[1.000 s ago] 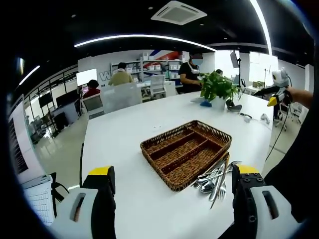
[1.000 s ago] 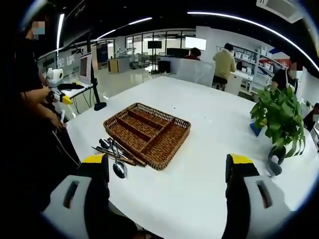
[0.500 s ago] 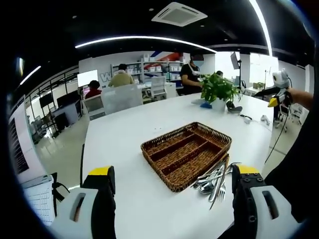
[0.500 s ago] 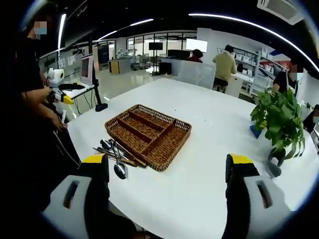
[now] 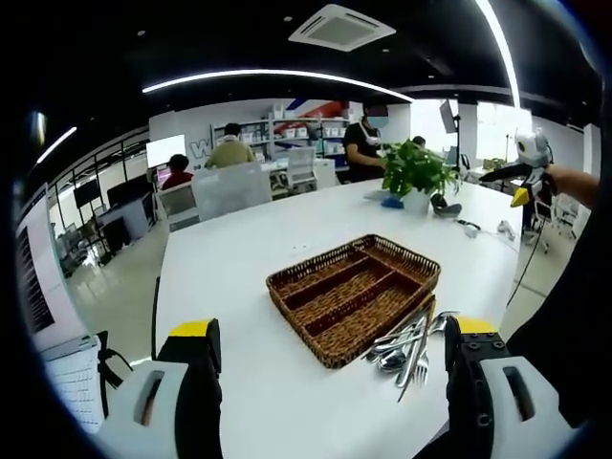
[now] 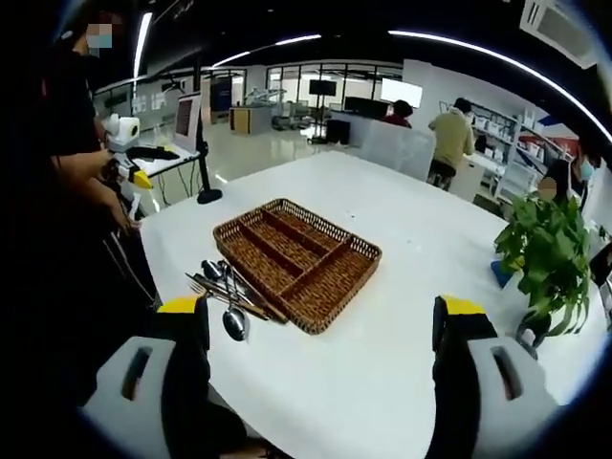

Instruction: Arrange the knives, forks, and spoons in their matching storage slots by inserting each utensil handle-first until every utensil is classified and aligned in the correct compartment

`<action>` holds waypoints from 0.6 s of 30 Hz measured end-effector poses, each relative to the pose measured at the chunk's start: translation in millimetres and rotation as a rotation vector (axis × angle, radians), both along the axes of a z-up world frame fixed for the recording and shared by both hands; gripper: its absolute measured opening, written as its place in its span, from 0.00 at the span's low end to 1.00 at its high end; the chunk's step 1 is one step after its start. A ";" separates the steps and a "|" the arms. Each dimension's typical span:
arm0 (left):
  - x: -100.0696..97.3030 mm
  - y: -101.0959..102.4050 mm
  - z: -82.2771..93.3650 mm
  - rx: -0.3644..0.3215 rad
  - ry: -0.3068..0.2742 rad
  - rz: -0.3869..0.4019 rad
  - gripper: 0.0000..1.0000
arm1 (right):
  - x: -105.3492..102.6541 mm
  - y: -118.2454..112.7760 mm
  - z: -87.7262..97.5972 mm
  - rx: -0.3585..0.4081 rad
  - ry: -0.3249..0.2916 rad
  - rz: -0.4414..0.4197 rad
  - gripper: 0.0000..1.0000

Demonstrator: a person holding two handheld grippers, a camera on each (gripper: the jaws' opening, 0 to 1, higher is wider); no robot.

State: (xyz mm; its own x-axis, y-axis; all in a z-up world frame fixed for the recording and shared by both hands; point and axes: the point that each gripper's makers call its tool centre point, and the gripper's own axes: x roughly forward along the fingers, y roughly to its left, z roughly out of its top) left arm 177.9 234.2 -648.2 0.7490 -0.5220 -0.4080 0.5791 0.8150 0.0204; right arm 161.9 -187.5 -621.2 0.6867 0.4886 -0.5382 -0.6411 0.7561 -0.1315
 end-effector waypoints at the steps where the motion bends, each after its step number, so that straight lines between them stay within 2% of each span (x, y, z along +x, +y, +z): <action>1: -0.5 -0.1 0.0 0.000 0.000 0.000 1.00 | 1.0 1.8 0.8 -0.001 -0.001 0.005 1.00; 6: -3.1 -2.7 -2.3 0.000 0.002 0.001 1.00 | 5.8 10.7 1.2 -0.010 -0.007 0.046 0.99; 13: -5.0 -2.9 -5.8 0.001 0.011 -0.003 1.00 | 6.4 34.6 -3.1 -0.018 -0.005 0.158 0.98; 18: -4.3 -2.1 -4.4 -0.001 0.008 -0.001 1.00 | 9.5 43.9 0.4 -0.019 -0.005 0.190 0.96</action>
State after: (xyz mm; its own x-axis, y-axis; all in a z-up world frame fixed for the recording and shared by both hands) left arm 173.6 232.2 -652.6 0.7451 -0.5231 -0.4138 0.5801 0.8144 0.0149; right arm 171.4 -143.5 -620.8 0.5861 0.5993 -0.5454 -0.7713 0.6189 -0.1487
